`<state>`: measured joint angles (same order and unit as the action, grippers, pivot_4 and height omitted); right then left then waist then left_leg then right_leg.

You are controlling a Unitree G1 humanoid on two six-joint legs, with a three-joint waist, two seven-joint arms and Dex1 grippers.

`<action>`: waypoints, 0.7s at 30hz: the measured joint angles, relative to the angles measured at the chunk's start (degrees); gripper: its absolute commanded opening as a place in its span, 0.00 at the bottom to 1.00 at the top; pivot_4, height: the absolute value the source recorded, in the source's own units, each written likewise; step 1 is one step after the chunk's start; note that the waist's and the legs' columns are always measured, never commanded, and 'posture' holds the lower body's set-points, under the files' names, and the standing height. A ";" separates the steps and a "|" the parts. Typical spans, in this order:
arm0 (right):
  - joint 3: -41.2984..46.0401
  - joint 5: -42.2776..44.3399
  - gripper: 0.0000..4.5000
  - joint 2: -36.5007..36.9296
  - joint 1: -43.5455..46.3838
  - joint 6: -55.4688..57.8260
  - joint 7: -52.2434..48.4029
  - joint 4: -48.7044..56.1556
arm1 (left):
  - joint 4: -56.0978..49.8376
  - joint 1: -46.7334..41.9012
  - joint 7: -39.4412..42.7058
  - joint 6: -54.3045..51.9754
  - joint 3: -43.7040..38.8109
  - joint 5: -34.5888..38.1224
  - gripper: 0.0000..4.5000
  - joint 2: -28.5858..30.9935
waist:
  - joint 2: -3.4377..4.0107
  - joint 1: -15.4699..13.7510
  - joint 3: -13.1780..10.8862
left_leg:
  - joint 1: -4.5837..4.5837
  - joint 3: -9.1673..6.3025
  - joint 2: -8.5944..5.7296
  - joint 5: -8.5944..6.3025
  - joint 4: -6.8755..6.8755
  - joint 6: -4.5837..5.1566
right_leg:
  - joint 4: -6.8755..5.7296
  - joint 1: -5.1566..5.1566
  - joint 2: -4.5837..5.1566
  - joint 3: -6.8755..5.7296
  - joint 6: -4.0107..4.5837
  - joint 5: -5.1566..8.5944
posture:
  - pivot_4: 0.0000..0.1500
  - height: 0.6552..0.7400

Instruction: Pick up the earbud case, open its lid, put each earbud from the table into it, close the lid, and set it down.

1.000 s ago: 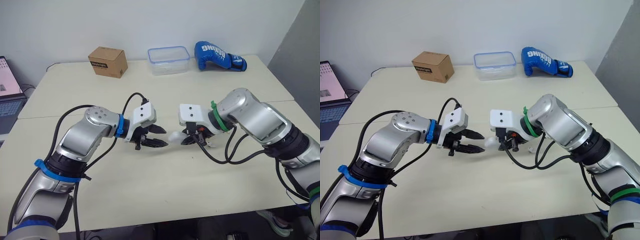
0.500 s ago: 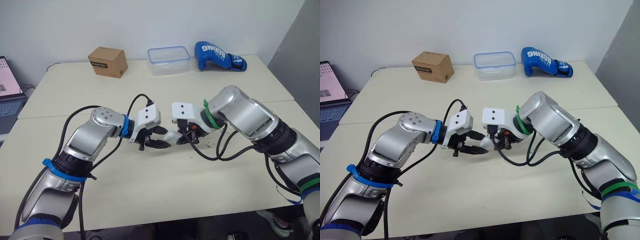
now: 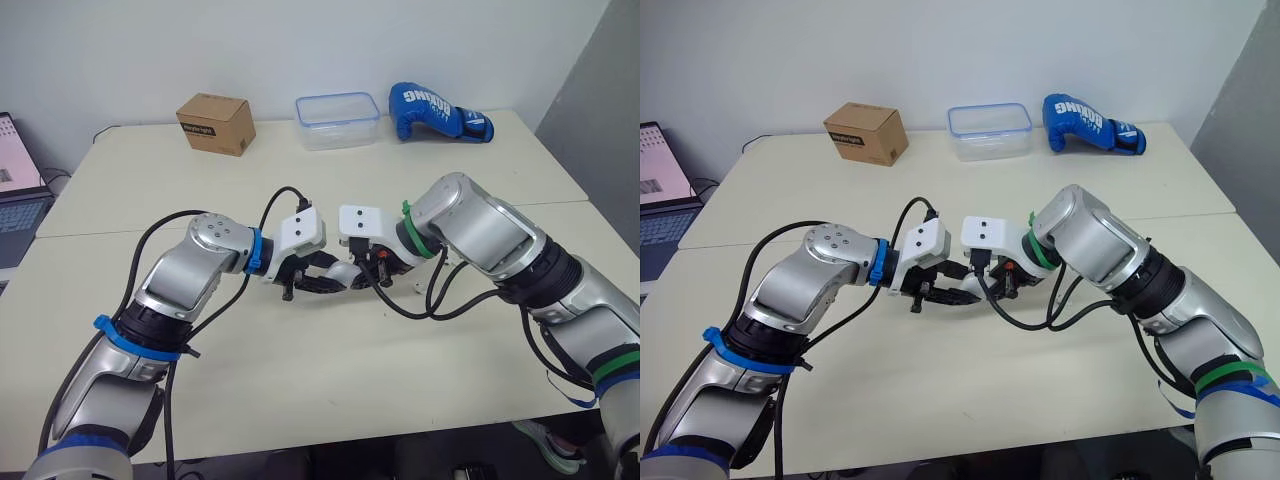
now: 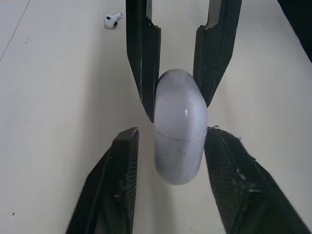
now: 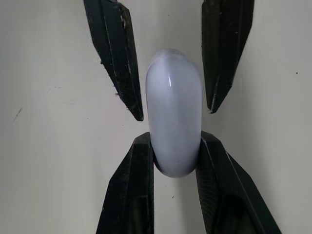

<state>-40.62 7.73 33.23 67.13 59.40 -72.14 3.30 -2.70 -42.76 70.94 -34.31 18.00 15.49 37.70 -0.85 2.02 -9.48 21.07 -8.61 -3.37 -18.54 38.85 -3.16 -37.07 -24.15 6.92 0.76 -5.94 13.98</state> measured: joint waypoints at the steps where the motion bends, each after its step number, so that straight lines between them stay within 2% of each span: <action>1: 0.00 -0.05 0.17 -0.01 0.09 0.04 0.01 -0.26 | 0.04 -0.01 0.19 0.00 0.00 -0.01 0.18 -0.10 | 0.00 0.00 0.00 | 0.00 0.00 0.00 0.00 0.00 0.00 | 0.00 0.00 0.00 0.00 0.00 0.00 | 1.00 0.89; 18: -0.87 -0.73 0.17 -0.54 0.81 -0.72 -0.11 -1.42 | 0.20 -0.05 0.56 0.15 0.06 -0.63 0.17 -0.12 | 0.00 0.02 0.00 | 0.00 -0.01 0.00 0.00 0.00 0.00 | 0.00 0.00 0.00 0.00 0.00 0.00 | 1.00 0.89; 21: -0.93 -1.82 0.40 -0.88 0.82 -1.77 0.53 -1.73 | 0.20 -0.04 0.07 0.87 0.05 -1.05 0.17 -0.18 | 0.00 0.02 0.00 | 0.00 0.00 0.00 0.00 0.00 0.00 | 0.01 0.00 0.00 0.00 0.00 0.00 | 1.00 0.89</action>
<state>-41.55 5.91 32.35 67.95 57.62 -71.61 1.57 -2.50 -42.80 71.01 -33.44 18.05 14.44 37.52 -0.85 2.04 -9.48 21.07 -8.61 -3.38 -18.53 38.86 -3.16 -37.07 -24.15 6.92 0.76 -5.93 13.98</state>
